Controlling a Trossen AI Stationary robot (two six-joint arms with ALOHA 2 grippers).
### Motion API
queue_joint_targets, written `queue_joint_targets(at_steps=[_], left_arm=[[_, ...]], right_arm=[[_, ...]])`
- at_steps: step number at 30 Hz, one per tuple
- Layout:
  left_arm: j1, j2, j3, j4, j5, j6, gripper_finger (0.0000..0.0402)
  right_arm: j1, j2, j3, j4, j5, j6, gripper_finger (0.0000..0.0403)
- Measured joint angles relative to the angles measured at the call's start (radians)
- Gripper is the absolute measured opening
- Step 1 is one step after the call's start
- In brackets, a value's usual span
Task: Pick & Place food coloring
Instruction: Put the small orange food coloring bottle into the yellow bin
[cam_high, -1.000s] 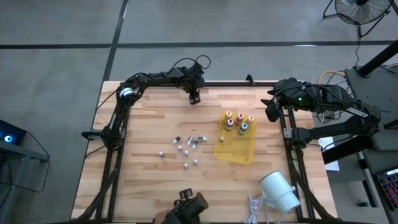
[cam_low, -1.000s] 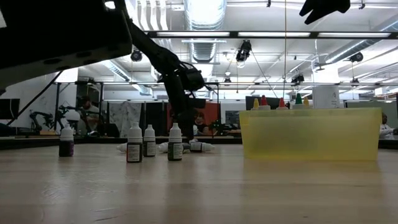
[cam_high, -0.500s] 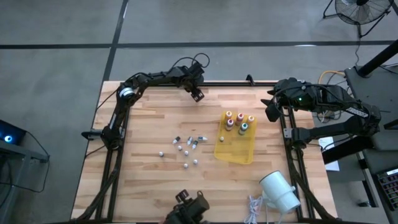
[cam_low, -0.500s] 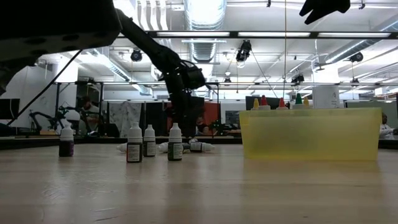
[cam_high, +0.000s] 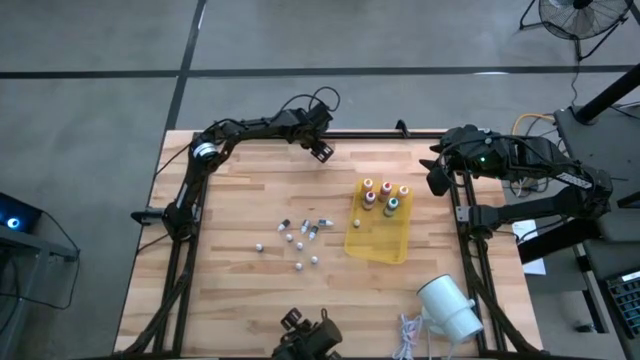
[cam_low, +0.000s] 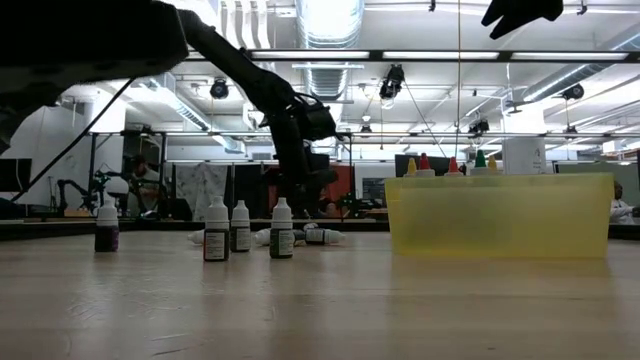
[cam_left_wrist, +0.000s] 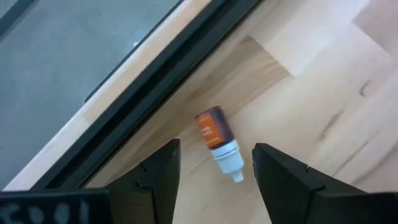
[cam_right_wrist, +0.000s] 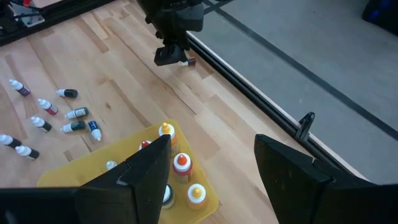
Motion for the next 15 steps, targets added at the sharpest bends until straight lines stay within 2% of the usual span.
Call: queue_joint_targets(at_steps=[15], left_arm=[[-0.002,0.031,0.000,0.002,-0.003,-0.007,0.0163]], right_arm=[[0.000,0.000,0.000,0.000,0.000,0.000,0.0221]])
